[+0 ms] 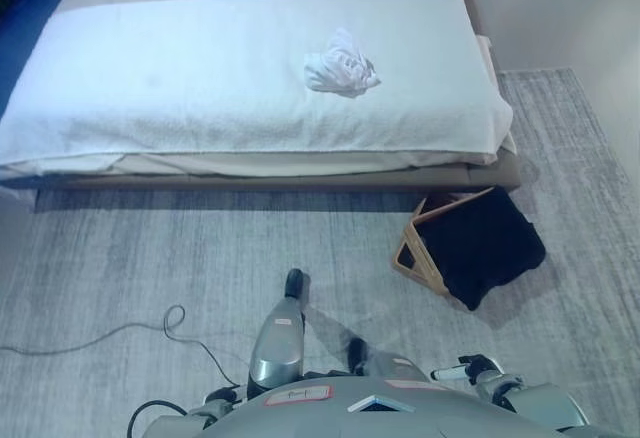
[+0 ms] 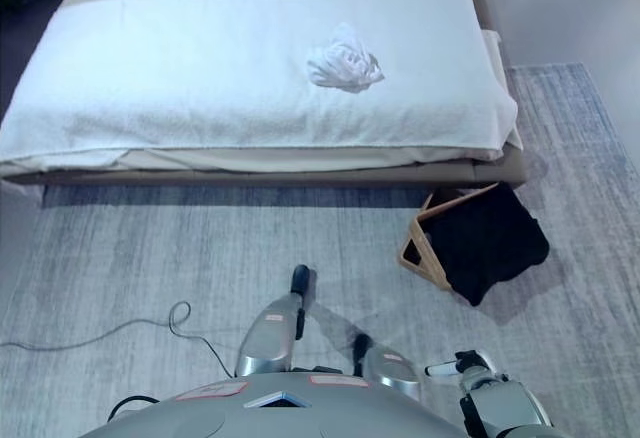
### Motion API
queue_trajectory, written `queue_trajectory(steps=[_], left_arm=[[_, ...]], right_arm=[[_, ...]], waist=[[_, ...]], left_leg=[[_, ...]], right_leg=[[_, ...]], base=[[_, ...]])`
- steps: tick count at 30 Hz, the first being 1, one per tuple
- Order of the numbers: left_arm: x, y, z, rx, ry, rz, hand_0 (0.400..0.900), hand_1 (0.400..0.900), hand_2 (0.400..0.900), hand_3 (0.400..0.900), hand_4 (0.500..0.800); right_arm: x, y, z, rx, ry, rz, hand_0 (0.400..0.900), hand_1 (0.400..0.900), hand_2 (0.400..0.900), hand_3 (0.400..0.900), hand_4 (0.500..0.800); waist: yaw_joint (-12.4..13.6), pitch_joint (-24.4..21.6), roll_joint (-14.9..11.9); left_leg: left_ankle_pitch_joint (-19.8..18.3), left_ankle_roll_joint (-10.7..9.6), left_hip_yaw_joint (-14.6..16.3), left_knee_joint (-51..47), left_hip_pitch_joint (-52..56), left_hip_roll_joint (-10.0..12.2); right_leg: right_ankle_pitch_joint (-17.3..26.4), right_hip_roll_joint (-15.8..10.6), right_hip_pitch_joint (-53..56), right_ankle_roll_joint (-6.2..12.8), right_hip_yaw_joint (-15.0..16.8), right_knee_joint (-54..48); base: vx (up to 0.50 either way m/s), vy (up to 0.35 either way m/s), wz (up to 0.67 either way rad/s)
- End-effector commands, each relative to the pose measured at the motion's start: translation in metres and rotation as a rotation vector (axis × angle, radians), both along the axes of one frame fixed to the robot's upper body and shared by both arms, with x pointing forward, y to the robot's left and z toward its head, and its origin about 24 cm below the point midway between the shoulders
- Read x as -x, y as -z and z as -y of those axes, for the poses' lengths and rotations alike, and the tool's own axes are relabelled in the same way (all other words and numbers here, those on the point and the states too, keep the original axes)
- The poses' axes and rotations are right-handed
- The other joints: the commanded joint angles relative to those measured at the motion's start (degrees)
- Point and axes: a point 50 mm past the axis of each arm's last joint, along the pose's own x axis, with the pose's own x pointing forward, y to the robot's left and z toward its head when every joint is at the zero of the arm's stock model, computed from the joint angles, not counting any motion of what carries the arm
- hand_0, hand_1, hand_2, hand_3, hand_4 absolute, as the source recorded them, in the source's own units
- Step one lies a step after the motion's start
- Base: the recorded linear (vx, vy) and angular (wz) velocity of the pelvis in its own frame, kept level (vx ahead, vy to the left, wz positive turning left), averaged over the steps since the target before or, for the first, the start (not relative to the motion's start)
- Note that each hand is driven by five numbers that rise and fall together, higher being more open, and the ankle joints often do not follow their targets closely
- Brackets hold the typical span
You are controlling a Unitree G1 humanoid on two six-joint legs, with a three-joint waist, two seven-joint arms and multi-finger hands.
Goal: Put the clothes on the bed into the basket.
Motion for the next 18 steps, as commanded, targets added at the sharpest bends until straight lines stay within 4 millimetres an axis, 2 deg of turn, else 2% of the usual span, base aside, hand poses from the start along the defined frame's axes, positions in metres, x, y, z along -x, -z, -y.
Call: queue_trajectory(steps=[1, 2, 3, 5, 6, 7, 9, 10, 11, 12, 13, 15, 17, 18], left_arm=[[-0.026, -0.011, -0.044, -0.121, 0.019, 0.095, 0.900, 0.900, 0.900, 0.900, 0.800], [-0.033, -0.013, -0.047, -0.127, 0.033, 0.117, 0.900, 0.900, 0.900, 0.900, 0.800], [-0.040, -0.015, -0.049, -0.134, 0.062, 0.129, 0.900, 0.900, 0.900, 0.900, 0.800], [-0.050, -0.017, -0.054, -0.149, 0.081, 0.153, 0.900, 0.900, 0.900, 0.900, 0.800], [-0.053, -0.018, -0.055, -0.151, 0.087, 0.160, 0.900, 0.900, 0.900, 0.900, 0.800], [-0.056, -0.019, -0.055, -0.151, 0.089, 0.168, 0.900, 0.900, 0.900, 0.900, 0.800], [-0.055, -0.018, -0.052, -0.143, 0.094, 0.163, 0.900, 0.900, 0.900, 0.900, 0.800], [-0.054, -0.017, -0.050, -0.137, 0.098, 0.158, 0.900, 0.900, 0.900, 0.900, 0.800], [-0.053, -0.017, -0.049, -0.137, 0.098, 0.157, 0.900, 0.900, 0.900, 0.900, 0.800], [-0.051, -0.016, -0.047, -0.133, 0.105, 0.145, 0.900, 0.900, 0.900, 0.900, 0.800], [-0.048, -0.015, -0.046, -0.132, 0.106, 0.134, 0.900, 0.900, 0.900, 0.900, 0.800], [-0.043, -0.014, -0.046, -0.130, 0.100, 0.117, 0.900, 0.900, 0.900, 0.900, 0.800], [-0.039, -0.013, -0.045, -0.128, 0.094, 0.103, 0.900, 0.900, 0.900, 0.900, 0.800], [-0.036, -0.012, -0.044, -0.122, 0.097, 0.093, 0.900, 0.900, 0.900, 0.900, 0.800]], right_arm=[[-0.019, -0.005, 0.005, 0.013, -0.024, 0.097, 0.900, 0.900, 0.900, 0.900, 0.800], [-0.023, -0.005, 0.004, 0.008, -0.010, 0.116, 0.900, 0.900, 0.900, 0.900, 0.800], [-0.026, -0.005, 0.001, -0.004, -0.004, 0.134, 0.900, 0.900, 0.900, 0.900, 0.800], [-0.022, -0.003, -0.001, -0.010, 0.004, 0.121, 0.900, 0.900, 0.900, 0.900, 0.800], [-0.015, -0.001, -0.002, -0.019, 0.016, 0.105, 0.900, 0.900, 0.900, 0.900, 0.800], [-0.008, -0.001, -0.001, -0.015, 0.034, 0.091, 0.900, 0.900, 0.900, 0.900, 0.800], [-0.001, 0.000, -0.001, -0.018, 0.059, 0.070, 0.900, 0.900, 0.900, 0.900, 0.800], [0.004, 0.001, 0.000, -0.015, 0.070, 0.054, 0.900, 0.900, 0.900, 0.900, 0.800], [0.005, 0.001, 0.000, -0.015, 0.070, 0.053, 0.900, 0.900, 0.900, 0.900, 0.800], [0.010, 0.001, 0.001, -0.014, 0.078, 0.036, 0.900, 0.900, 0.900, 0.900, 0.800], [0.011, 0.002, 0.000, -0.017, 0.081, 0.030, 0.900, 0.900, 0.900, 0.900, 0.800], [0.012, 0.002, -0.001, -0.020, 0.084, 0.026, 0.900, 0.900, 0.900, 0.900, 0.800], [0.011, 0.002, -0.001, -0.021, 0.071, 0.030, 0.900, 0.900, 0.900, 0.900, 0.800], [0.012, 0.002, -0.001, -0.020, 0.077, 0.028, 0.900, 0.900, 0.900, 0.900, 0.800]], waist=[[-0.09, -2.55, -4.69], [-1.02, -1.71, -3.83], [-2.35, -0.59, -3.07], [-4.92, 1.85, -1.16], [-6.20, 2.84, -0.74], [-7.11, 3.54, -0.38], [-8.84, 4.09, -0.40], [-9.66, 4.34, -1.02], [-9.75, 4.74, -0.71], [-11.34, 4.64, -1.29], [-12.05, 5.06, -1.34], [-12.33, 5.01, -1.05], [-12.72, 4.53, -1.91], [-12.77, 3.57, -2.24]], left_leg=[[4.37, 5.65, 1.25, 1.89, -5.32, -4.32], [3.60, 6.62, 0.83, 0.20, -2.43, -5.16], [2.78, 7.42, -0.11, -1.64, 0.56, -5.85], [1.85, 8.54, -2.54, -4.81, 6.43, -6.35], [1.12, 8.67, -3.25, -6.41, 9.67, -6.52], [0.29, 8.22, -3.85, -7.71, 12.52, -6.21], [-1.14, 7.62, -5.08, -9.14, 15.94, -6.50], [-2.20, 7.23, -5.46, -10.10, 17.88, -6.97], [-2.34, 7.19, -5.63, -10.42, 18.71, -6.63], [-4.02, 6.31, -6.50, -12.53, 22.00, -6.53], [-5.36, 5.70, -7.02, -12.69, 23.45, -6.05], [-8.22, 4.47, -7.38, -12.69, 26.67, -4.77], [-10.22, 4.13, -8.07, -12.69, 29.73, -4.52], [-11.59, 3.71, -8.27, -12.69, 31.15, -3.66]], right_leg=[[24.67, -11.06, 8.74, 10.71, -2.22, 12.00], [27.02, -9.37, 6.03, 9.78, -1.66, 17.77], [26.97, -7.33, 3.50, 9.31, -0.78, 21.41], [21.10, -3.97, -3.95, 7.87, -2.79, 25.62], [18.14, -3.75, -6.73, 7.47, -5.13, 24.39], [15.23, -4.52, -9.00, 7.19, -8.67, 19.24], [15.82, -4.89, -11.56, 8.21, -10.45, 9.22], [18.06, -5.92, -12.62, 9.57, -10.77, 1.58], [18.36, -5.58, -11.39, 9.58, -11.09, 0.53], [23.88, -7.23, -14.83, 12.21, -9.29, -9.26], [26.06, -7.79, -17.04, 13.39, -8.82, -13.63], [27.77, -9.19, -19.13, 14.88, -10.99, -14.98], [28.99, -9.71, -18.59, 14.50, -11.59, -11.76], [28.45, -9.68, -18.23, 14.11, -12.28, -10.45]], base=[[0.40, 0.276, 0.23], [0.45, 0.282, 0.46], [0.44, 0.246, 0.58], [0.46, 0.171, 0.69], [0.54, 0.065, 0.69], [0.51, -0.006, 0.54], [0.49, -0.101, 0.39], [0.37, -0.106, 0.24], [0.57, -0.169, 0.32], [0.55, -0.166, 0.30], [0.73, -0.250, 0.32], [0.51, -0.237, 0.10], [0.46, -0.302, 0.13], [0.52, -0.385, 0.32]])
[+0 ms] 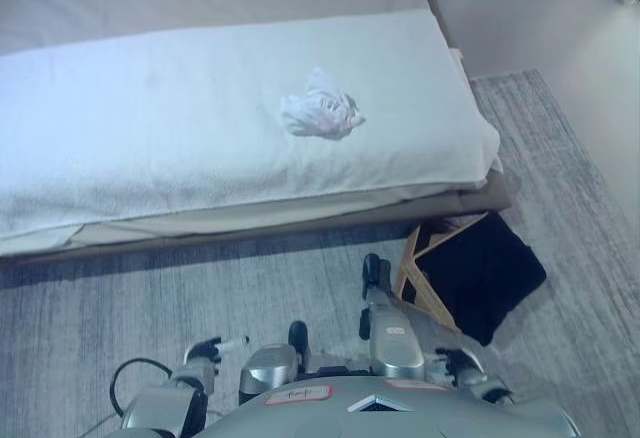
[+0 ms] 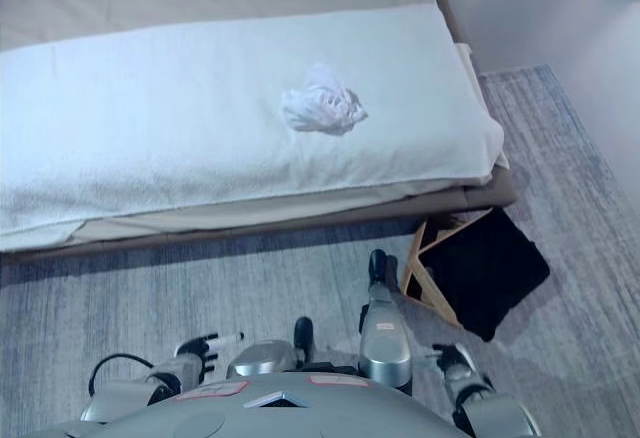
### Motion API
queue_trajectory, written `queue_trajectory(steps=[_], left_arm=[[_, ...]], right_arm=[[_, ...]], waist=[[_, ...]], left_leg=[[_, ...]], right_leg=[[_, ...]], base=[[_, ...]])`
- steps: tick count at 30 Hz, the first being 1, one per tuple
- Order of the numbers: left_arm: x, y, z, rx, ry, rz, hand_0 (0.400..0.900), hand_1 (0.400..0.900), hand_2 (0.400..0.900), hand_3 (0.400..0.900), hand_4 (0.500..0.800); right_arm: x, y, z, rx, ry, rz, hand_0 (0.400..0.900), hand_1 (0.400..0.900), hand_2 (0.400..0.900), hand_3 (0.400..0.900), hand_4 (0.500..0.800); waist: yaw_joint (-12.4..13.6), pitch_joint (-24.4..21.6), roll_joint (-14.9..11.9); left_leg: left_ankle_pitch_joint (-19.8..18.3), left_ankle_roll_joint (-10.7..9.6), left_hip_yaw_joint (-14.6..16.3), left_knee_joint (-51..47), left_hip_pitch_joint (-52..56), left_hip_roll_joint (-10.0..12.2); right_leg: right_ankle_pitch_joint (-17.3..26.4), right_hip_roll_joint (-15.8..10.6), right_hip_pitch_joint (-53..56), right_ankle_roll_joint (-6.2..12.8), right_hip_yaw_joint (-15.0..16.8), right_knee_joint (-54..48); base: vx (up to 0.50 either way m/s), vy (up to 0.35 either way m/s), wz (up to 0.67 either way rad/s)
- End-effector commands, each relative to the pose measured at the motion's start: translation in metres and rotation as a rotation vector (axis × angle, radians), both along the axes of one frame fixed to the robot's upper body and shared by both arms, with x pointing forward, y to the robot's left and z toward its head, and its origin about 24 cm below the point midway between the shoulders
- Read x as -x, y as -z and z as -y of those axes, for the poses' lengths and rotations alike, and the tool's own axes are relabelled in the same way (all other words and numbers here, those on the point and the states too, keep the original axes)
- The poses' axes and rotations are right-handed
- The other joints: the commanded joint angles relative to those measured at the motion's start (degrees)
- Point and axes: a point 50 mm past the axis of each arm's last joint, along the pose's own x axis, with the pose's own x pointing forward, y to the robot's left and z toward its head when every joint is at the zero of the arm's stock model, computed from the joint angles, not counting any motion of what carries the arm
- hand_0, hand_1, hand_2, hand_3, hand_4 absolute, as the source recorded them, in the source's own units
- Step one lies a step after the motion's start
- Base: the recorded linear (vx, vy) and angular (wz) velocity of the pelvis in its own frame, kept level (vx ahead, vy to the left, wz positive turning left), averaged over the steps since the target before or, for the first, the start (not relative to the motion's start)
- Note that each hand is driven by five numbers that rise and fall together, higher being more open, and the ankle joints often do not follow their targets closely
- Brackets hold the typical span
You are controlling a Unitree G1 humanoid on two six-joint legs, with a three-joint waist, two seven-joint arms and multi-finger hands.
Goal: Put the clothes on the bed into the basket.
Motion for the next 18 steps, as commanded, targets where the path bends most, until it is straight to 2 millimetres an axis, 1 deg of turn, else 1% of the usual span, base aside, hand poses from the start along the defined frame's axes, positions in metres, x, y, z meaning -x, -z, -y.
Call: queue_trajectory(steps=[1, 2, 3, 4, 5, 6, 7, 8, 9, 10, 11, 12, 13, 14, 15, 16, 17, 18], left_arm=[[-0.003, -0.004, -0.014, -0.044, 0.030, -0.002, 0.900, 0.900, 0.900, 0.900, 0.800], [-0.003, -0.003, -0.012, -0.033, 0.028, 0.004, 0.900, 0.900, 0.900, 0.900, 0.800], [-0.003, -0.003, -0.011, -0.029, 0.022, 0.010, 0.900, 0.900, 0.900, 0.900, 0.800], [-0.002, -0.003, -0.010, -0.029, 0.022, 0.010, 0.900, 0.900, 0.900, 0.900, 0.800], [-0.008, -0.002, -0.005, -0.015, 0.013, 0.034, 0.900, 0.900, 0.900, 0.900, 0.800], [-0.008, -0.002, -0.005, -0.015, 0.013, 0.034, 0.900, 0.900, 0.900, 0.900, 0.800], [-0.014, -0.002, -0.001, -0.008, 0.030, 0.054, 0.900, 0.900, 0.900, 0.900, 0.800], [-0.024, -0.004, 0.000, -0.008, 0.059, 0.083, 0.900, 0.900, 0.900, 0.900, 0.800], [-0.028, -0.005, -0.001, -0.010, 0.068, 0.095, 0.900, 0.900, 0.900, 0.900, 0.800], [-0.030, -0.006, -0.002, -0.017, 0.060, 0.103, 0.900, 0.900, 0.900, 0.900, 0.800], [-0.031, -0.006, -0.003, -0.017, 0.045, 0.110, 0.900, 0.900, 0.900, 0.900, 0.800], [-0.031, -0.006, -0.005, -0.022, 0.043, 0.111, 0.900, 0.900, 0.900, 0.900, 0.800], [-0.031, -0.007, -0.008, -0.034, 0.043, 0.110, 0.900, 0.900, 0.900, 0.900, 0.800], [-0.030, -0.007, -0.008, -0.034, 0.043, 0.110, 0.900, 0.900, 0.900, 0.900, 0.800], [-0.028, -0.007, -0.009, -0.041, 0.050, 0.101, 0.900, 0.900, 0.900, 0.900, 0.800], [-0.026, -0.007, -0.010, -0.053, 0.071, 0.089, 0.900, 0.900, 0.900, 0.900, 0.800], [-0.026, -0.007, -0.010, -0.052, 0.071, 0.089, 0.900, 0.900, 0.900, 0.900, 0.800], [-0.016, -0.007, -0.016, -0.078, 0.074, 0.051, 0.900, 0.900, 0.900, 0.900, 0.800]], right_arm=[[-0.008, -0.008, 0.025, 0.084, 0.021, 0.022, 0.900, 0.900, 0.900, 0.900, 0.800], [-0.012, -0.009, 0.027, 0.089, 0.021, 0.036, 0.900, 0.900, 0.900, 0.900, 0.800], [-0.013, -0.010, 0.030, 0.098, 0.016, 0.039, 0.900, 0.900, 0.900, 0.900, 0.800], [-0.013, -0.010, 0.030, 0.098, 0.016, 0.039, 0.900, 0.900, 0.900, 0.900, 0.800], [-0.021, -0.014, 0.038, 0.117, 0.040, 0.079, 0.900, 0.900, 0.900, 0.900, 0.800], [-0.021, -0.014, 0.038, 0.117, 0.040, 0.079, 0.900, 0.900, 0.900, 0.900, 0.800], [-0.028, -0.017, 0.043, 0.134, 0.035, 0.106, 0.900, 0.900, 0.900, 0.900, 0.800], [-0.034, -0.020, 0.048, 0.149, 0.023, 0.127, 0.900, 0.900, 0.900, 0.900, 0.800], [-0.044, -0.023, 0.050, 0.158, 0.012, 0.155, 0.900, 0.900, 0.900, 0.900, 0.800], [-0.050, -0.026, 0.055, 0.170, 0.002, 0.173, 0.900, 0.900, 0.900, 0.900, 0.800], [-0.060, -0.030, 0.057, 0.182, -0.022, 0.196, 0.900, 0.900, 0.900, 0.900, 0.800], [-0.067, -0.032, 0.059, 0.191, -0.045, 0.211, 0.900, 0.900, 0.900, 0.900, 0.800], [-0.079, -0.037, 0.061, 0.212, -0.101, 0.230, 0.900, 0.900, 0.900, 0.900, 0.800], [-0.079, -0.037, 0.061, 0.212, -0.102, 0.230, 0.900, 0.900, 0.900, 0.900, 0.800], [-0.084, -0.038, 0.061, 0.221, -0.126, 0.238, 0.900, 0.900, 0.900, 0.900, 0.800], [-0.091, -0.041, 0.061, 0.228, -0.166, 0.249, 0.900, 0.900, 0.900, 0.900, 0.800], [-0.091, -0.041, 0.061, 0.228, -0.166, 0.249, 0.900, 0.900, 0.900, 0.900, 0.800], [-0.105, -0.045, 0.058, 0.245, -0.270, 0.260, 0.900, 0.900, 0.900, 0.900, 0.800]], waist=[[-0.30, -0.65, -1.49], [-0.85, -1.57, -1.00], [-0.90, -1.82, -0.51], [-0.94, -1.90, -0.44], [-0.67, -1.61, -0.15], [-0.76, -1.67, -0.14], [-0.15, -0.99, -0.61], [0.52, -0.05, -1.67], [1.61, 1.21, -2.43], [2.54, 2.27, -2.97], [3.67, 2.90, -3.16], [4.56, 3.19, -3.25], [6.02, 3.22, -3.05], [6.15, 3.39, -3.03], [6.55, 3.26, -2.85], [7.94, 2.97, -1.10], [8.17, 3.42, -1.21], [9.37, 2.39, -0.02]], left_leg=[[-3.07, -5.59, -2.97, 0.36, 4.58, 3.66], [-3.04, -6.53, -3.11, 2.11, 5.72, 5.55], [-1.98, -6.77, -3.13, 5.08, 5.06, 6.76], [-2.09, -6.79, -3.16, 5.20, 4.95, 6.83], [3.80, -7.39, -2.20, 15.52, 0.62, 7.25], [3.69, -7.39, -2.31, 15.80, 0.38, 7.22], [7.42, -7.49, -1.48, 22.51, -3.54, 7.30], [10.11, -7.18, -0.59, 29.57, -7.99, 7.36], [9.90, -6.80, -0.04, 34.34, -11.91, 6.37], [9.76, -6.63, 0.14, 36.98, -14.50, 5.29], [8.29, -6.42, 0.62, 37.23, -17.02, 3.81], [7.27, -6.20, 0.46, 37.10, -19.86, 1.53], [5.91, -5.33, -0.26, 30.35, -23.47, -1.10], [5.72, -5.31, -0.16, 30.32, -23.15, -1.04], [6.19, -5.57, 0.21, 23.95, -23.35, 1.26], [12.44, -7.07, -0.02, 11.70, -24.89, 6.29], [12.87, -7.15, 0.27, 10.58, -23.73, 6.32], [13.56, -7.25, -2.26, 5.34, -21.93, 7.82]], right_leg=[[8.72, 0.83, -1.01, 0.48, 2.17, 1.01], [7.60, 1.90, -1.17, -0.21, 2.50, 3.83], [6.55, 2.89, -1.37, -0.99, 2.08, 6.28], [6.42, 2.92, -1.49, -1.01, 2.04, 6.46], [3.95, 3.78, 0.98, -2.95, 1.32, 7.43], [3.96, 3.73, 0.92, -2.95, 1.24, 7.43], [2.92, 3.88, 2.83, -4.05, 0.42, 6.79], [1.91, 4.21, 4.50, -5.28, 0.12, 6.46], [0.88, 4.69, 5.93, -6.27, 0.45, 6.22], [-0.03, 5.19, 6.73, -6.97, 0.77, 6.38], [-0.92, 5.58, 7.89, -7.13, 0.90, 6.06], [-1.23, 6.01, 8.76, -7.16, 1.37, 5.64], [-2.18, 7.15, 10.14, -6.80, 2.30, 5.34], [-2.33, 7.20, 10.37, -6.79, 2.41, 5.40], [-3.32, 7.42, 11.40, -6.26, 2.68, 5.15], [-5.34, 8.88, 12.87, -5.88, 2.64, 5.60], [-5.58, 8.80, 13.32, -5.93, 2.87, 5.78], [-7.90, 9.53, 14.78, -5.69, 3.68, 7.33]], base=[[0.57, -0.426, 0.37], [0.53, -0.398, 0.36], [0.35, -0.263, 0.16], [0.38, -0.338, 0.20], [0.24, -0.231, 0.18], [0.31, -0.359, 0.14], [0.17, -0.319, 0.00], [0.22, -0.450, -0.08], [0.21, -0.422, -0.14], [0.23, -0.319, -0.34], [0.27, -0.233, -0.41], [0.44, -0.186, -0.53], [0.33, -0.100, -0.39], [0.37, -0.056, -0.29], [0.42, 0.073, -0.21], [0.42, 0.064, -0.23], [0.55, 0.137, -0.46], [0.33, 0.089, -0.30]])
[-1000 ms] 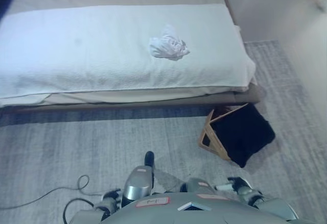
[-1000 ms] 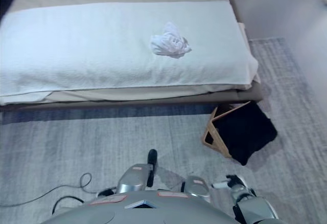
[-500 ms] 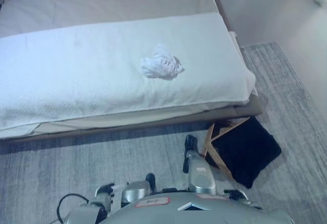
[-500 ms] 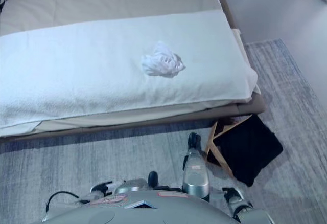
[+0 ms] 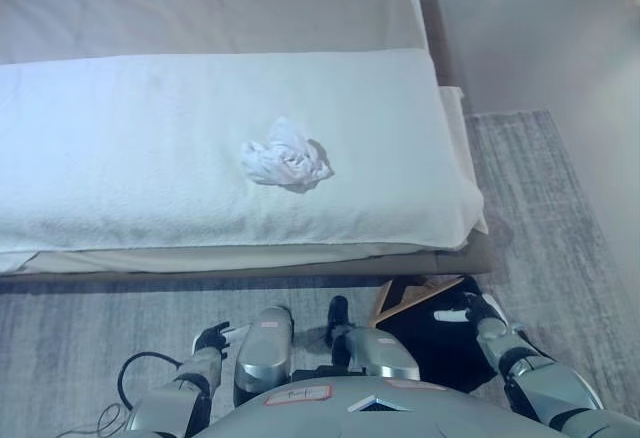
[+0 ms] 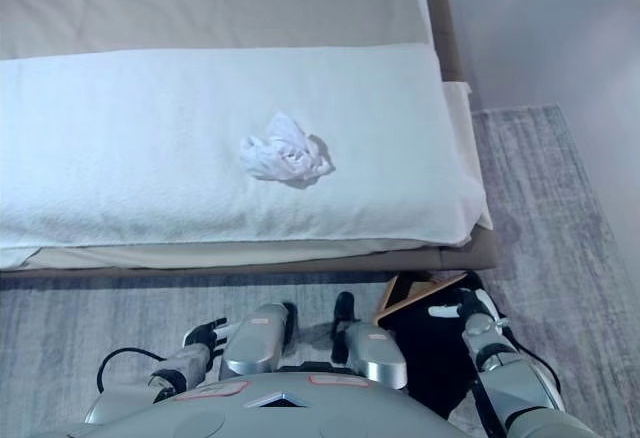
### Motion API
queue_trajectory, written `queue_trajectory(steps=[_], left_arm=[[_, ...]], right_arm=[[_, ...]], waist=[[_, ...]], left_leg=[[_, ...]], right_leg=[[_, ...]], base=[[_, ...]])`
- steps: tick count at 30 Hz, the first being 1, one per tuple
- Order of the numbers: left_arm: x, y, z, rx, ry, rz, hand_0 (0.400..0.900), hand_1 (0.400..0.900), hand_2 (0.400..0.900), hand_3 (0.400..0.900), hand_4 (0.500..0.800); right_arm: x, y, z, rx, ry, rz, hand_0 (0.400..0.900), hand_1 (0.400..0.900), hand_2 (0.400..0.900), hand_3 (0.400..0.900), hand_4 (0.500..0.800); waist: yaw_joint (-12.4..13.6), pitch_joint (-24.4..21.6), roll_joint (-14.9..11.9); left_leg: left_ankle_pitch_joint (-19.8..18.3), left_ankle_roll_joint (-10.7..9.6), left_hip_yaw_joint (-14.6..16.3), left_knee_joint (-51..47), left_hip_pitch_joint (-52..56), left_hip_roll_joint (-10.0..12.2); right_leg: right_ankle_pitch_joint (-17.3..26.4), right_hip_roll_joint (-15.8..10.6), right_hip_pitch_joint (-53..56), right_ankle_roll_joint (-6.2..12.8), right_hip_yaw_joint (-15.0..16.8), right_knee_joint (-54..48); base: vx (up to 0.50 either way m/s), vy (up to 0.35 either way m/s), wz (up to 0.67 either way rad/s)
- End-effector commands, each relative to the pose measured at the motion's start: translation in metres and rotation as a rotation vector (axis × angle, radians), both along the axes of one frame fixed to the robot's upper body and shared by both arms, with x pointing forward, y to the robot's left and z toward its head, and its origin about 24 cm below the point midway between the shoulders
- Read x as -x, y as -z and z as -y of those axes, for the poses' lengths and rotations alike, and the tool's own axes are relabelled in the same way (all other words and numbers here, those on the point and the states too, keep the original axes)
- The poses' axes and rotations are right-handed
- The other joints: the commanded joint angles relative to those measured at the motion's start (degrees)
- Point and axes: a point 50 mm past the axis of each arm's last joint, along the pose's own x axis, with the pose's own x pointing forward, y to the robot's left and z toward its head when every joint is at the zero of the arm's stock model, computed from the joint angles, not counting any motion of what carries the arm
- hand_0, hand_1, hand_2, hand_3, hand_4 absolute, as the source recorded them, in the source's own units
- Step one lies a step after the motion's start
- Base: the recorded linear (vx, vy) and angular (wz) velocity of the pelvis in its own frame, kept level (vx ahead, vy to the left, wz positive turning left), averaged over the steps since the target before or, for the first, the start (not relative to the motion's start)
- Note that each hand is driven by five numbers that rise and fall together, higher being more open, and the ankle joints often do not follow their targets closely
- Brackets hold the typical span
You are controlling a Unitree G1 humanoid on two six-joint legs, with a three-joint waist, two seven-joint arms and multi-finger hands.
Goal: Put the clothes on the bed into the basket.
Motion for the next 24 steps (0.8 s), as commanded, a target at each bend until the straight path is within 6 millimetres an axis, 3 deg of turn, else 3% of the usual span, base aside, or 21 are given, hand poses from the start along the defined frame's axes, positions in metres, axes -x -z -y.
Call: queue_trajectory(steps=[1, 2, 3, 5, 6, 7, 8, 9, 10, 12, 14, 15, 16, 17, 18, 20, 24], left_arm=[[0.021, 0.000, -0.015, -0.074, 0.023, -0.074, 0.900, 0.900, 0.900, 0.900, 0.800], [0.021, 0.000, -0.015, -0.074, 0.023, -0.074, 0.900, 0.900, 0.900, 0.900, 0.800], [0.012, -0.003, -0.020, -0.095, 0.056, -0.045, 0.900, 0.900, 0.900, 0.900, 0.800], [0.007, -0.005, -0.021, -0.099, 0.062, -0.018, 0.900, 0.900, 0.900, 0.900, 0.800], [0.007, -0.005, -0.021, -0.099, 0.062, -0.018, 0.900, 0.900, 0.900, 0.900, 0.800], [0.003, -0.006, -0.021, -0.113, 0.067, -0.001, 0.900, 0.900, 0.900, 0.900, 0.800], [0.001, -0.007, -0.022, -0.120, 0.068, 0.011, 0.900, 0.900, 0.900, 0.900, 0.800], [0.001, -0.007, -0.022, -0.120, 0.067, 0.011, 0.900, 0.900, 0.900, 0.900, 0.800], [0.001, -0.007, -0.021, -0.123, 0.070, 0.012, 0.900, 0.900, 0.900, 0.900, 0.800], [0.001, -0.006, -0.018, -0.120, 0.060, 0.014, 0.900, 0.900, 0.900, 0.900, 0.800], [0.000, -0.005, -0.014, -0.119, 0.059, 0.017, 0.900, 0.900, 0.900, 0.900, 0.800], [-0.001, -0.005, -0.014, -0.119, 0.058, 0.018, 0.900, 0.900, 0.900, 0.900, 0.800], [-0.005, -0.005, -0.011, -0.124, 0.054, 0.029, 0.900, 0.900, 0.900, 0.900, 0.800], [-0.006, -0.006, -0.011, -0.124, 0.054, 0.030, 0.900, 0.900, 0.900, 0.900, 0.800], [-0.012, -0.007, -0.012, -0.136, 0.060, 0.040, 0.900, 0.900, 0.900, 0.900, 0.800], [-0.019, -0.010, -0.015, -0.153, 0.060, 0.052, 0.900, 0.900, 0.900, 0.900, 0.800], [-0.036, -0.016, -0.020, -0.180, 0.067, 0.091, 0.900, 0.900, 0.900, 0.900, 0.800]], right_arm=[[-0.005, -0.011, 0.020, 0.124, -0.123, -0.002, 0.900, 0.900, 0.900, 0.900, 0.800], [-0.005, -0.011, 0.020, 0.124, -0.123, -0.002, 0.900, 0.900, 0.900, 0.900, 0.800], [-0.039, -0.021, 0.005, 0.122, -0.230, 0.079, 0.900, 0.900, 0.900, 0.900, 0.800], [-0.057, -0.029, -0.001, 0.137, -0.297, 0.129, 0.900, 0.900, 0.900, 0.900, 0.800], [-0.057, -0.029, -0.001, 0.137, -0.298, 0.129, 0.900, 0.900, 0.900, 0.900, 0.800], [-0.101, -0.054, -0.019, 0.173, -0.414, 0.266, 0.900, 0.900, 0.900, 0.900, 0.800], [-0.116, -0.064, -0.026, 0.169, -0.449, 0.319, 0.900, 0.900, 0.900, 0.900, 0.800], [-0.117, -0.064, -0.026, 0.169, -0.449, 0.319, 0.900, 0.900, 0.900, 0.900, 0.800], [-0.156, -0.098, -0.049, 0.178, -0.563, 0.462, 0.900, 0.900, 0.900, 0.900, 0.800], [-0.177, -0.121, -0.066, 0.191, -0.629, 0.555, 0.900, 0.900, 0.900, 0.900, 0.800], [-0.207, -0.159, -0.092, 0.242, -0.736, 0.687, 0.900, 0.900, 0.900, 0.900, 0.800], [-0.207, -0.159, -0.093, 0.243, -0.737, 0.688, 0.900, 0.900, 0.900, 0.900, 0.800], [-0.225, -0.190, -0.108, 0.266, -0.779, 0.787, 0.900, 0.900, 0.900, 0.900, 0.800], [-0.226, -0.191, -0.109, 0.266, -0.779, 0.788, 0.900, 0.900, 0.900, 0.900, 0.800], [-0.243, -0.218, -0.122, 0.301, -0.803, 0.848, 0.900, 0.900, 0.900, 0.900, 0.800], [-0.257, -0.246, -0.140, 0.317, -0.831, 0.903, 0.900, 0.900, 0.900, 0.900, 0.800], [-0.270, -0.268, -0.168, 0.302, -0.827, 0.940, 0.900, 0.900, 0.900, 0.900, 0.800]], waist=[[2.56, 0.59, 2.74], [2.55, 0.64, 2.74], [2.51, 0.15, 2.35], [2.77, -0.18, 2.20], [2.79, -0.18, 2.20], [3.38, -0.02, 2.04], [3.53, 0.19, 2.01], [3.53, 0.18, 2.01], [3.90, 0.74, 1.76], [4.21, 1.27, 1.51], [4.93, 2.22, 1.29], [4.87, 2.27, 1.29], [5.44, 2.85, 0.89], [5.38, 2.91, 0.90], [6.50, 3.65, 0.43], [7.54, 4.58, 0.13], [9.55, 6.34, -0.81]], left_leg=[[9.52, 3.59, -1.79, -6.37, 1.06, 1.83], [9.53, 3.59, -1.80, -6.41, 1.13, 1.82], [9.56, 3.61, -1.52, -7.54, 1.58, 0.72], [9.78, 3.69, -1.03, -9.15, 2.12, 0.28], [9.80, 3.69, -0.99, -9.22, 2.16, 0.29], [10.11, 3.79, -0.53, -10.55, 2.00, -0.09], [10.22, 3.82, -0.35, -10.86, 1.75, -0.13], [10.22, 3.82, -0.33, -10.86, 1.72, -0.14], [10.50, 3.75, -0.03, -11.44, 1.21, -0.15], [10.46, 3.81, -0.33, -11.63, 0.77, -0.26], [10.71, 3.66, -0.43, -11.63, -0.16, -0.27], [10.71, 3.66, -0.44, -11.63, -0.18, -0.27], [10.77, 3.61, -0.80, -11.63, -0.90, -0.13], [10.77, 3.61, -0.83, -11.63, -0.92, -0.14], [10.98, 3.57, -1.46, -11.63, -1.71, -0.03], [11.36, 3.50, -2.28, -11.63, -2.50, 0.07], [12.13, 3.31, -4.42, -11.63, -4.32, 0.10]], right_leg=[[-5.68, -4.78, -1.05, 3.76, 4.95, 11.53], [-5.69, -4.79, -0.98, 3.77, 4.94, 11.52], [-5.11, -6.01, -1.01, 4.61, 4.70, 10.29], [-4.45, -6.72, -1.52, 4.90, 5.09, 9.21], [-4.44, -6.72, -1.52, 4.91, 5.12, 9.19], [-3.78, -7.47, -2.33, 5.42, 5.48, 7.94], [-3.63, -7.64, -2.82, 5.58, 5.46, 7.90], [-3.63, -7.65, -2.86, 5.58, 5.47, 7.93], [-3.03, -7.97, -3.75, 5.85, 5.31, 7.38], [-2.47, -8.22, -4.15, 6.09, 5.17, 6.77], [-1.87, -8.26, -5.10, 6.29, 4.74, 6.35], [-1.89, -8.26, -5.12, 6.29, 4.74, 6.38], [-1.59, -8.28, -5.75, 6.39, 4.45, 6.19], [-1.60, -8.28, -5.76, 6.39, 4.42, 6.22], [-1.58, -8.26, -6.23, 6.42, 3.95, 6.33], [-1.79, -8.13, -6.84, 6.33, 3.38, 7.00], [-2.02, -7.94, -7.75, 6.20, 1.45, 7.91]], base=[[0.33, 0.097, -0.26], [0.17, 0.097, 0.06], [0.13, 0.095, 0.02], [0.12, 0.094, -0.02], [0.08, 0.094, -0.08], [0.05, 0.078, -0.10], [0.05, 0.079, -0.10], [0.03, 0.055, -0.06], [0.03, 0.043, -0.04], [0.02, 0.039, 0.03], [-0.02, 0.015, 0.07], [-0.02, 0.007, 0.10], [-0.01, 0.004, 0.08], [-0.02, -0.004, 0.21], [-0.01, -0.005, 0.21], [-0.03, -0.009, 0.31], [-0.03, -0.037, 0.36]])
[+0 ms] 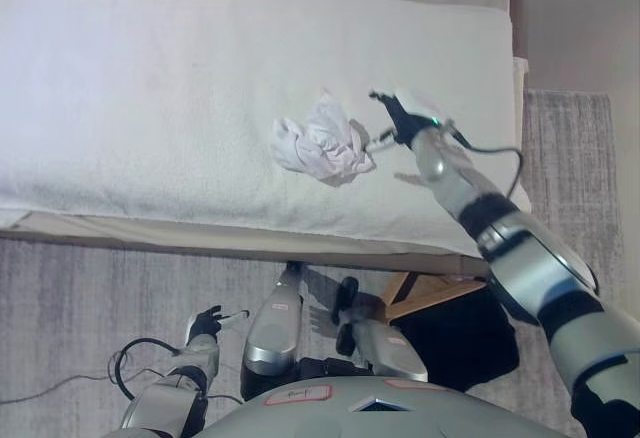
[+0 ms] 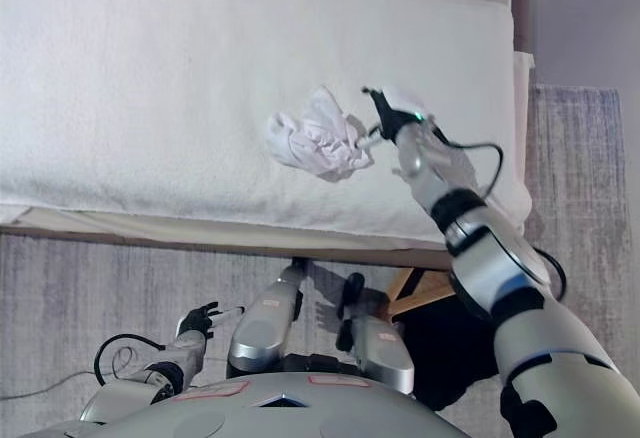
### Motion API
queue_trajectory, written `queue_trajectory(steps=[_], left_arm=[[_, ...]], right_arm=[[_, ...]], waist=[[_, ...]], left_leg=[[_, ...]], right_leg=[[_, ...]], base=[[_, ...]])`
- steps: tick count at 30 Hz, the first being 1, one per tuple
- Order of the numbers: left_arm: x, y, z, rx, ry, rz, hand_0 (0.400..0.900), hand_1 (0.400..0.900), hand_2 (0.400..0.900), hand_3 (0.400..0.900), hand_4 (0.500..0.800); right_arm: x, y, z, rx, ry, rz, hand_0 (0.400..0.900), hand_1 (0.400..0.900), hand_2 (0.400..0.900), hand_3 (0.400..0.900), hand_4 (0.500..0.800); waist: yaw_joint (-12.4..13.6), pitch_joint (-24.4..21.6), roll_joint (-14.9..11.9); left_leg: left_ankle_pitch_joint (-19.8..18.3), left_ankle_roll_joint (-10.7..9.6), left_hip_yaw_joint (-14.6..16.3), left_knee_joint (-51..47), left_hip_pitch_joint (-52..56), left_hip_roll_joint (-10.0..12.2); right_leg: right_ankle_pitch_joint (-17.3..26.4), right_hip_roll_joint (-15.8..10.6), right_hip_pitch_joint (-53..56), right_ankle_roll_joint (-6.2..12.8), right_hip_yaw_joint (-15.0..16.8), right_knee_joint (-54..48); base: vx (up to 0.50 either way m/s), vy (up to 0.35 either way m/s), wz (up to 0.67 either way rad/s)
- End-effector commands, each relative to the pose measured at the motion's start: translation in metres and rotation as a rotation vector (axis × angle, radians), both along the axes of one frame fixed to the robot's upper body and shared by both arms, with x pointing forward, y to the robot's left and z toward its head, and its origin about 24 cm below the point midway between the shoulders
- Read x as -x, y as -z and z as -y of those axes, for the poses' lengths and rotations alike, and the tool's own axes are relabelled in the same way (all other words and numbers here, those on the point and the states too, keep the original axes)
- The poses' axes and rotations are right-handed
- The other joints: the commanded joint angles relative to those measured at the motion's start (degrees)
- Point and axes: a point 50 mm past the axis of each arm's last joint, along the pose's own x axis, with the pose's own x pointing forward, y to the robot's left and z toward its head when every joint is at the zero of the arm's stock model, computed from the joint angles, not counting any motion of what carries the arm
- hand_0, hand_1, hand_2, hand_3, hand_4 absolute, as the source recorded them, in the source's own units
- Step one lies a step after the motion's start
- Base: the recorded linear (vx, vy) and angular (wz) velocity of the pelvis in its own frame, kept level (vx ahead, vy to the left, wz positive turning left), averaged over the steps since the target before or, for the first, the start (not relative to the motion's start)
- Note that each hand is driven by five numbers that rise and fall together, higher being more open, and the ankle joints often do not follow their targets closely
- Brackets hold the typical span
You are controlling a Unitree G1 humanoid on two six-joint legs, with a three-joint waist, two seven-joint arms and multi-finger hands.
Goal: Put the clothes on the bed into the basket.
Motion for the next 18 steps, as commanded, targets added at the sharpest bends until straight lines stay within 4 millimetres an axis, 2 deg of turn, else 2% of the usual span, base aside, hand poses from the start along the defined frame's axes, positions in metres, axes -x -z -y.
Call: queue_trajectory(steps=[1, 8, 13, 18], left_arm=[[-0.009, -0.007, -0.015, -0.077, -0.007, 0.005, 0.900, 0.900, 0.900, 0.900, 0.800], [-0.024, -0.013, -0.016, -0.082, -0.005, 0.046, 0.900, 0.900, 0.900, 0.900, 0.800], [-0.033, -0.016, -0.017, -0.083, -0.015, 0.073, 0.900, 0.900, 0.900, 0.900, 0.800], [-0.040, -0.018, -0.014, -0.077, -0.013, 0.092, 0.900, 0.900, 0.900, 0.900, 0.800]], right_arm=[[-0.013, -0.042, -0.022, -0.039, -0.028, 0.138, 0.900, 0.900, 0.900, 0.900, 0.800], [-0.018, -0.045, -0.025, -0.031, 0.011, 0.115, 0.900, 0.900, 0.900, 0.900, 0.800], [-0.018, -0.040, -0.025, -0.036, 0.029, 0.086, 0.900, 0.900, 0.900, 0.900, 0.800], [-0.017, -0.035, -0.026, -0.050, 0.041, 0.063, 0.900, 0.900, 0.900, 0.900, 0.800]], waist=[[1.96, 1.79, -2.35], [4.49, 3.84, -2.62], [6.07, 6.03, -2.29], [6.88, 7.66, -2.19]], left_leg=[[0.87, 0.50, -2.06, -0.49, -0.74, 2.08], [1.97, 0.08, -6.12, -0.14, -4.07, 1.56], [2.62, 0.12, -8.43, 0.58, -6.20, 1.12], [2.63, 0.10, -9.43, 1.31, -7.04, 0.73]], right_leg=[[-0.05, -7.02, -4.08, 4.50, 1.74, 7.82], [-0.56, -7.03, -4.72, 4.42, -2.27, 7.99], [-1.78, -6.98, -5.96, 4.10, -3.97, 9.70], [-2.85, -6.94, -6.49, 3.71, -4.60, 10.80]], base=[[-0.01, -0.042, 0.41], [-0.01, -0.034, 0.38], [-0.03, -0.016, 0.25], [-0.02, -0.011, 0.14]])
